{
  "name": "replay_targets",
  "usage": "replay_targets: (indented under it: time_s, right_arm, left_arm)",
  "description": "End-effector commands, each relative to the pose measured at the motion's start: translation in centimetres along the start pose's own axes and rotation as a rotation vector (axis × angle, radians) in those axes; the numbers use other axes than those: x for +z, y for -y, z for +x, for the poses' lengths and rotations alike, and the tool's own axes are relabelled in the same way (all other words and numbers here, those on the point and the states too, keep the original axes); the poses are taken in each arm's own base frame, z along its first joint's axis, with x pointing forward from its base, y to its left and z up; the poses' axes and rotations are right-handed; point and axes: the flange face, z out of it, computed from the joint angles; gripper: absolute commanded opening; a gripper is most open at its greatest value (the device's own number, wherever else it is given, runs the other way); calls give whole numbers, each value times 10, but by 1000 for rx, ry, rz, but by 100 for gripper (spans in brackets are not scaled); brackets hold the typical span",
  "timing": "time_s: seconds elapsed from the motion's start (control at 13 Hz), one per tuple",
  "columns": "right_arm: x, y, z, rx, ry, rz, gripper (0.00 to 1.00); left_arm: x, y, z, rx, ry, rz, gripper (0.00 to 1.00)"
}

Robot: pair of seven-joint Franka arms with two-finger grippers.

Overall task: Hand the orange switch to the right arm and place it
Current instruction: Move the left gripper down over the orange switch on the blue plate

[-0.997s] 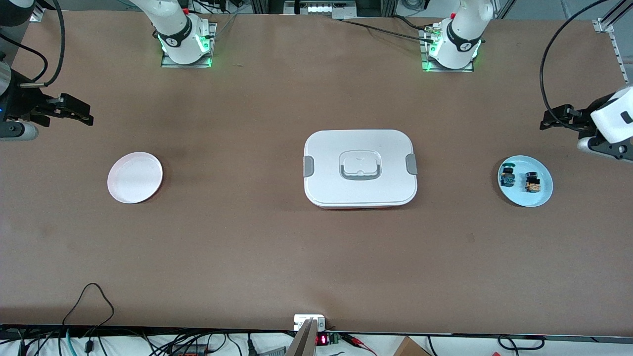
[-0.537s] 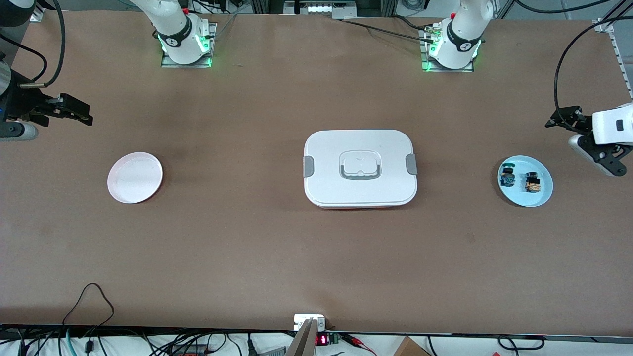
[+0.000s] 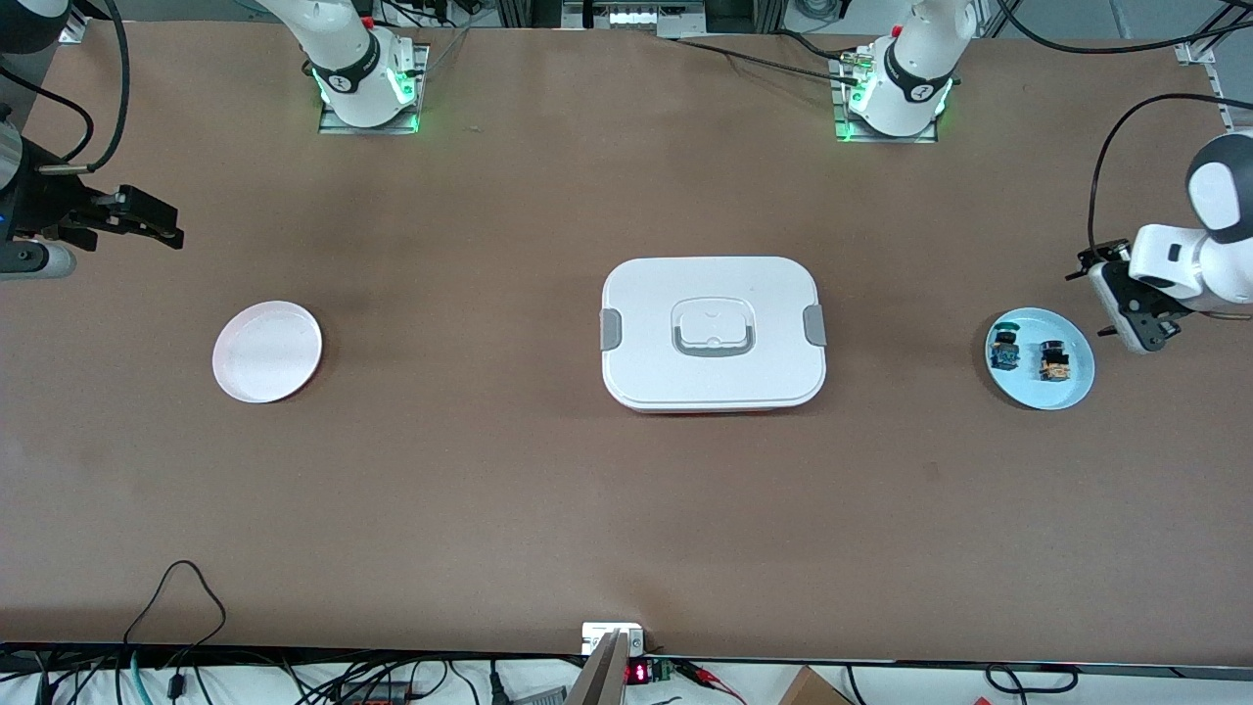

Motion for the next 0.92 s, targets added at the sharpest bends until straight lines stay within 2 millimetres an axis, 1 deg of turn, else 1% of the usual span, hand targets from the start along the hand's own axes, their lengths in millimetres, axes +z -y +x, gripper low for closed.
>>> replay_targets:
  time_s: [0.0, 0.08, 0.23, 0.31, 0.61, 0.84]
  right_arm:
    - [-1, 0, -5, 4, 1, -15, 100]
    - [-2, 0, -4, 5, -2, -15, 100]
    - [-2, 0, -4, 5, -2, -15, 100]
    - [-2, 0, -4, 5, -2, -15, 100]
    - [-2, 0, -4, 7, -10, -15, 100]
    - [-1, -2, -2, 14, -11, -16, 100]
  left_arm:
    - [36, 6, -20, 151, 4, 47, 100]
    - [50, 14, -32, 194, 1, 67, 100]
    - [75, 26, -43, 274, 0, 107, 100]
    - [82, 29, -45, 301, 2, 123, 100]
    - [94, 36, -35, 395, 8, 150, 100]
    - [107, 38, -35, 442, 9, 149, 100]
